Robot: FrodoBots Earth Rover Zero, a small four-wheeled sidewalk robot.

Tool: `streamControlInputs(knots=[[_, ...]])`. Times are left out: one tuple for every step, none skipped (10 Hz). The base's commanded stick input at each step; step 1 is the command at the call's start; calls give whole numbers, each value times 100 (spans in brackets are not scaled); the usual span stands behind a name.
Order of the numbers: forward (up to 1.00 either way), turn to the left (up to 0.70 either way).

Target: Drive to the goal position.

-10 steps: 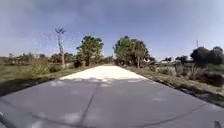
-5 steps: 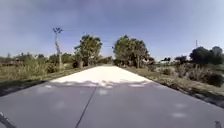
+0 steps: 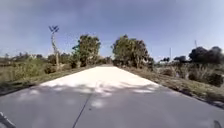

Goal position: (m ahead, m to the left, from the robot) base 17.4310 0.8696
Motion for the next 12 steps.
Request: streamControlInputs(knots=[[85, 0], [85, 0], [85, 0], [85, 0], [85, 0], [85, 0], [85, 0], [85, 0], [85, 0], [85, 0], [85, 0], [85, 0]])
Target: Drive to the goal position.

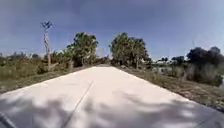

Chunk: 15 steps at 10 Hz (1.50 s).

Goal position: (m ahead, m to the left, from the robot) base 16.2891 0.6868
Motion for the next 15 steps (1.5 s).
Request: streamControlInputs(knots=[[85, 0], [85, 0], [85, 0], [85, 0], [85, 0], [85, 0], [85, 0], [85, 0], [85, 0], [85, 0], [85, 0], [85, 0], [85, 0], [85, 0], [85, 0]])
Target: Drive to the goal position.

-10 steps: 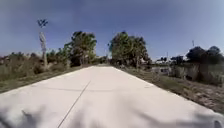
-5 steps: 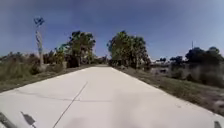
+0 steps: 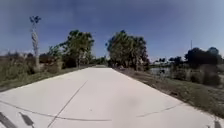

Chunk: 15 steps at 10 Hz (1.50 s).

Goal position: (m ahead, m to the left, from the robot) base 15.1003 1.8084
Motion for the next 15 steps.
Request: streamControlInputs(knots=[[85, 0], [85, 17], [85, 34], [85, 9], [85, 0], [85, 0], [85, 0], [85, 0], [85, 0], [85, 0], [85, 0], [85, 0], [85, 0], [85, 0], [85, 0]])
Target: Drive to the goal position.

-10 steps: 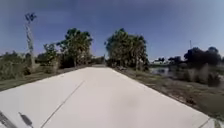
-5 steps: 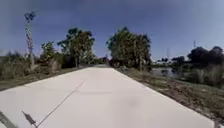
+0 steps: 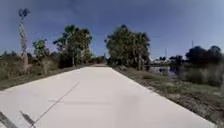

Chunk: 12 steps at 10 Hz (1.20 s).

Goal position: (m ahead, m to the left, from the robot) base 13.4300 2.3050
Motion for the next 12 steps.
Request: streamControlInputs(knots=[[85, 0], [85, 7], [85, 34], [85, 34], [85, 34], [85, 34], [85, 34], [85, 34], [85, 34], [85, 34], [85, 34], [85, 34]])
